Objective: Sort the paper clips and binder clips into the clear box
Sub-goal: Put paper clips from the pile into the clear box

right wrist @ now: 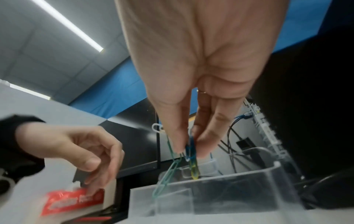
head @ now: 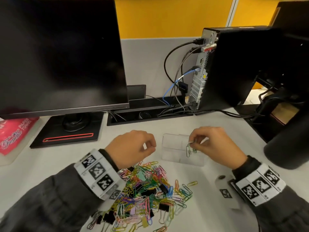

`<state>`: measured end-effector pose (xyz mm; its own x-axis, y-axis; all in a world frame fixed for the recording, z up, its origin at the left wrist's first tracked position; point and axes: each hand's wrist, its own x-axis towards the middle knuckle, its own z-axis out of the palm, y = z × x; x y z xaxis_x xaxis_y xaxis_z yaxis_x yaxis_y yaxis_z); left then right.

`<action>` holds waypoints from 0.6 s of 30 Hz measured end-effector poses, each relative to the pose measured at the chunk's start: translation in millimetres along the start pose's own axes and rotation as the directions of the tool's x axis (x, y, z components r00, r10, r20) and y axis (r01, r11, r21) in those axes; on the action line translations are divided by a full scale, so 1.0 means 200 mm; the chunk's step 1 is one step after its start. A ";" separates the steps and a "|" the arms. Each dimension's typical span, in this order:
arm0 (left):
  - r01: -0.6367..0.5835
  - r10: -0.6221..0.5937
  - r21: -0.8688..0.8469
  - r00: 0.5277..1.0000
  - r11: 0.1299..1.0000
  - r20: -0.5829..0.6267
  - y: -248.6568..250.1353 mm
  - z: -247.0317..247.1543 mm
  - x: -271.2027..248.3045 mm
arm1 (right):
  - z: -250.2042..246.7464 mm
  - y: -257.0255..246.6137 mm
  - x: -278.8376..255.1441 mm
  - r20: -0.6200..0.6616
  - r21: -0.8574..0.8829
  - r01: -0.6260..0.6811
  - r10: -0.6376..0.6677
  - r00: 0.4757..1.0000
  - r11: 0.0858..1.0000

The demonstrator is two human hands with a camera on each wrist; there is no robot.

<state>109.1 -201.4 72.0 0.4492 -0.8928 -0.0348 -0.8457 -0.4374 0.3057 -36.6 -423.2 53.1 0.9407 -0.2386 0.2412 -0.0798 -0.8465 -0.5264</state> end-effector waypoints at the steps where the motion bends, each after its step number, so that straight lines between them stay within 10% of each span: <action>1: -0.005 0.004 0.006 1.000 1.000 0.015 0.02 0.02 0.02 | 0.00 0.02 0.00 -0.049 -0.034 0.009 -0.011 0.999 0.999; 9: -0.115 0.098 0.039 0.949 0.993 0.299 0.20 0.25 0.05 | 0.03 0.05 -0.01 0.077 -0.206 -0.009 0.026 0.997 0.978; 18: -0.179 0.111 0.166 0.930 0.970 0.351 0.32 0.40 0.05 | -0.01 -0.05 -0.10 0.188 -0.272 -0.024 0.078 0.979 0.962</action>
<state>35.6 -246.8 14.4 0.2226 -0.9165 -0.3323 -0.9483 -0.2826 0.1442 -55.4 -411.1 55.1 0.9768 -0.2101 0.0417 -0.1893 -0.9378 -0.2909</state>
